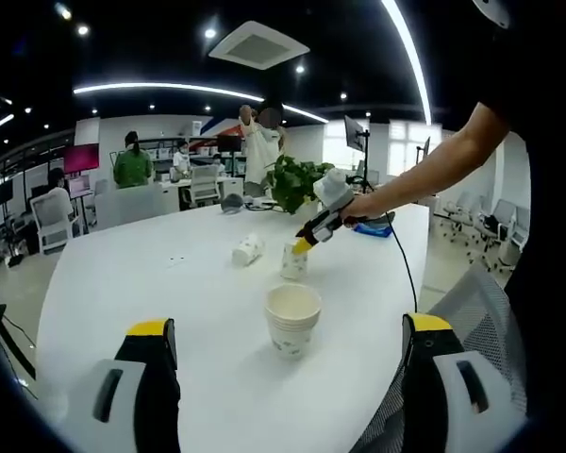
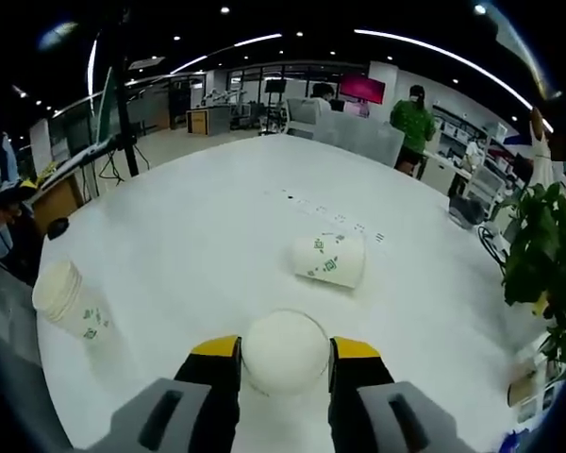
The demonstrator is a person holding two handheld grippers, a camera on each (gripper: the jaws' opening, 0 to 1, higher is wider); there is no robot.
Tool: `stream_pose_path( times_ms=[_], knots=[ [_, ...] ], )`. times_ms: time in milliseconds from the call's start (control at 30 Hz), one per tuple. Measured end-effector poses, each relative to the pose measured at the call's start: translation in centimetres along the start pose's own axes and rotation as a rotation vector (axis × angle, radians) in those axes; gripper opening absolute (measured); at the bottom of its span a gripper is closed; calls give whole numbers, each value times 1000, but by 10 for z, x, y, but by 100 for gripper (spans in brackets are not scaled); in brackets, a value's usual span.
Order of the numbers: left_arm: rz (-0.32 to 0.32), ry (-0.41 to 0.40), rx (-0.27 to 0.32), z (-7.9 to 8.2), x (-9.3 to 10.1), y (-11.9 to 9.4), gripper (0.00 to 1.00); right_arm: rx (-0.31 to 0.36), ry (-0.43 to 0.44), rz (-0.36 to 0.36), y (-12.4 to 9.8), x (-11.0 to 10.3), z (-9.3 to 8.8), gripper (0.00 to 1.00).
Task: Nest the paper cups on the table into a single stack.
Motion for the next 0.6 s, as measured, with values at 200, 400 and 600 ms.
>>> stream_pose_path(
  times_ms=[200, 400, 600],
  knots=[
    [-11, 2, 4, 0, 0, 3, 99, 47, 6, 14, -10, -6, 11, 35],
    [-24, 1, 12, 1, 1, 8, 99, 104, -3, 37, -19, -20, 24, 35],
    [-38, 1, 28, 5, 3, 16, 99, 156, -22, 62, -32, -37, 41, 35]
  ],
)
Point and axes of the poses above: the point that each gripper's makers call its tool centre point, and the gripper's own axes: y roughly forward along the fingers, x roughly to its right, z roughly out of its top, the point moved 9 cm from there along -y, roughly backward along the fingers, and after that the axes turned 5 degrees about x, right-handed, at the moved point
